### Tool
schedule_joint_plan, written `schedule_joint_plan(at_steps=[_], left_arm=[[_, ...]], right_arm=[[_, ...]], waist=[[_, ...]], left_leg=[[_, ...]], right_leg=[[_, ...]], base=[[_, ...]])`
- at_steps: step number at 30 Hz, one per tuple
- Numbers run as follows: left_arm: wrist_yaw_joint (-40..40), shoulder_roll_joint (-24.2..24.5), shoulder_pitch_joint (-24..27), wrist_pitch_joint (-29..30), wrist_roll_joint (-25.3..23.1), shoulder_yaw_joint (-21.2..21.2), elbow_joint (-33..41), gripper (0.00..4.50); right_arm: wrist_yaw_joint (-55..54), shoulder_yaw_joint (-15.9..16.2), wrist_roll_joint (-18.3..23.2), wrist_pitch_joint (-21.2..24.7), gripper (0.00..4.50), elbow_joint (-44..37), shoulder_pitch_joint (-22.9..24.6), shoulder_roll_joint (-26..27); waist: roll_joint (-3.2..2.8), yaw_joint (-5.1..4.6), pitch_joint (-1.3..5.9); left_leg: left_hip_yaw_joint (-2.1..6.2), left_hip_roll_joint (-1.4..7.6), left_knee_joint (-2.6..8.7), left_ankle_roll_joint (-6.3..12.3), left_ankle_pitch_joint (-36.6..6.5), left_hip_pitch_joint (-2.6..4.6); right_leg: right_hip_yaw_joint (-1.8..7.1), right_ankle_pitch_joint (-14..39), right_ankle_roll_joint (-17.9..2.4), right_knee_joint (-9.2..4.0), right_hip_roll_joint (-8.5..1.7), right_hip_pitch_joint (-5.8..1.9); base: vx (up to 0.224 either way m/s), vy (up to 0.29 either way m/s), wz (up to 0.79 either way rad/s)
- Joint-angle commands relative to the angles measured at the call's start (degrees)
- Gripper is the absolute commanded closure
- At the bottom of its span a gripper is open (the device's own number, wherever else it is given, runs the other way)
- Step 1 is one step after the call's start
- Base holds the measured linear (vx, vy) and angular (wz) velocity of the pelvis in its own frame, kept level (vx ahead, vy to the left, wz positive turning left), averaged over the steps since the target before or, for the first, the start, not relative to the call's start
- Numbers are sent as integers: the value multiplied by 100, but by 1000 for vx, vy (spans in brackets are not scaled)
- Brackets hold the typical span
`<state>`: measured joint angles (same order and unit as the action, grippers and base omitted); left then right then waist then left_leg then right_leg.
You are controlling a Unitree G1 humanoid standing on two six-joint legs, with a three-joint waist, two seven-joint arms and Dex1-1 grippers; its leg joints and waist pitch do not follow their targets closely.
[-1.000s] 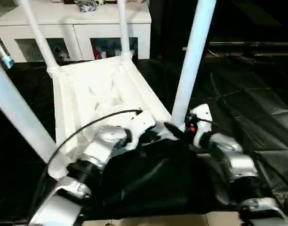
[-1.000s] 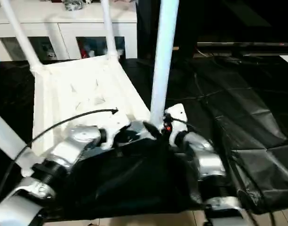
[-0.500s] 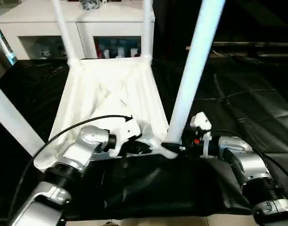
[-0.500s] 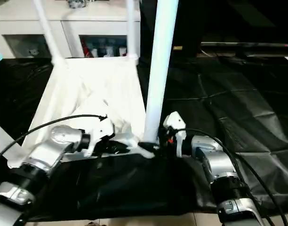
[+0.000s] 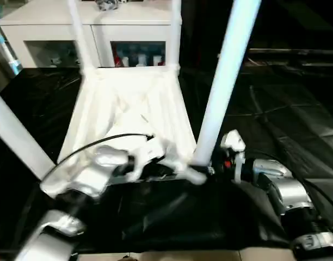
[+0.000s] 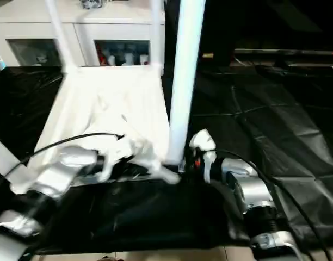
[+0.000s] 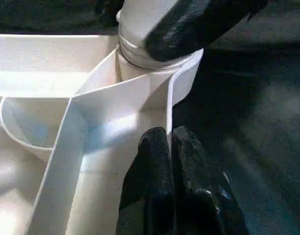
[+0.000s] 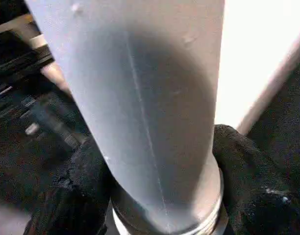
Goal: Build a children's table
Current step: Rotate leg to tighten
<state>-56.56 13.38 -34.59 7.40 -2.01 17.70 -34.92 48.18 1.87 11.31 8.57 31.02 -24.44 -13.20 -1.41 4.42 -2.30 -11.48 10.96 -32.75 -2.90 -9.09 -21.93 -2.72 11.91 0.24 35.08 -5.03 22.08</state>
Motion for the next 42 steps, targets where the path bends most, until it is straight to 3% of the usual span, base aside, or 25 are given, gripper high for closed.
schedule_joint_plan(at_steps=[1, 4, 5, 7, 8, 10, 13, 17, 23, 27, 33, 42], left_arm=[[722, -220, -200, 70, -15, -230, -177, 450], [1366, -599, -365, 198, -80, -296, -417, 450], [1542, -760, -401, 246, -91, -298, -469, 450], [1634, -919, -419, 256, -87, -278, -499, 450], [1624, -971, -418, 244, -86, -256, -503, 450], [1618, -1005, -418, 225, -100, -236, -510, 450], [1406, -937, -376, 150, -70, -215, -435, 450], [1044, -729, -286, -2, -55, -200, -348, 450], [348, -341, -99, -226, 61, -157, -140, 450], [-654, 102, 146, -346, 259, -29, 240, 450], [-1176, 357, 261, -323, 371, -37, 436, 450], [-1248, 401, 313, -324, 362, -43, 502, 450]], right_arm=[[-459, 154, -180, 56, 191, 227, 62, 263], [-1371, 40, -298, 29, 191, 451, -29, 700], [-1751, 17, -371, 36, 191, 596, -128, 877], [-1874, 79, -432, -8, 191, 714, -231, 1024], [-1819, 123, -449, -58, 191, 729, -262, 1072], [-1722, 101, -385, -60, 121, 721, -288, 1126], [-1279, 53, -165, 13, 109, 611, -348, 1055], [-696, 169, -159, -41, 69, 498, -334, 733], [657, 426, -3, 128, 69, 77, -139, 63], [1486, 538, -16, 181, 69, -39, -18, -450], [1842, 551, 37, 202, 104, -33, -26, -663], [1955, 534, 133, 237, 170, -120, -19, -565]], waist=[[86, -29, 288], [75, -83, 284], [38, -92, 297], [59, -129, 299], [61, -125, 302], [61, -117, 315], [46, -110, 321], [49, -104, 317], [69, -73, 309], [74, -60, 299], [63, -71, 290], [73, -59, 290]], left_leg=[[124, 226, 378, 33, -1631, 142], [132, 222, 393, -5, -1679, 130], [147, 214, 392, -14, -1701, 139], [141, 210, 394, 1, -1696, 125], [140, 208, 389, 21, -1675, 124], [133, 202, 371, 168, -1525, 96], [126, 201, 361, 281, -1437, 88], [125, 211, 364, 295, -1490, 92], [113, 223, 343, 467, -1367, 73], [112, 248, 361, 393, -1493, 84], [109, 263, 378, 324, -1516, 98], [96, 254, 361, 371, -1381, 97]], right_leg=[[214, 1796, -1059, -541, -352, -138], [214, 1820, -1002, -552, -332, -119], [204, 1827, -992, -554, -335, -130], [202, 1696, -1033, -550, -322, -131], [204, 1653, -1037, -550, -325, -136], [206, 1413, -1050, -537, -328, -161], [201, 1159, -1124, -517, -323, -173], [199, 1263, -1143, -526, -326, -174], [189, 1051, -1216, -505, -326, -201], [181, 1281, -1255, -497, -322, -181], [192, 1206, -1338, -483, -320, -157], [193, 1036, -1394, -466, -326, -165]], base=[[0, 0, 0], [0, 0, 0], [0, 0, 0], [0, 0, 0], [0, 0, 0], [0, 0, 0], [0, 0, 0], [0, 0, 0], [0, 0, 0], [0, 0, 0], [0, 0, 0], [0, 0, 0]])
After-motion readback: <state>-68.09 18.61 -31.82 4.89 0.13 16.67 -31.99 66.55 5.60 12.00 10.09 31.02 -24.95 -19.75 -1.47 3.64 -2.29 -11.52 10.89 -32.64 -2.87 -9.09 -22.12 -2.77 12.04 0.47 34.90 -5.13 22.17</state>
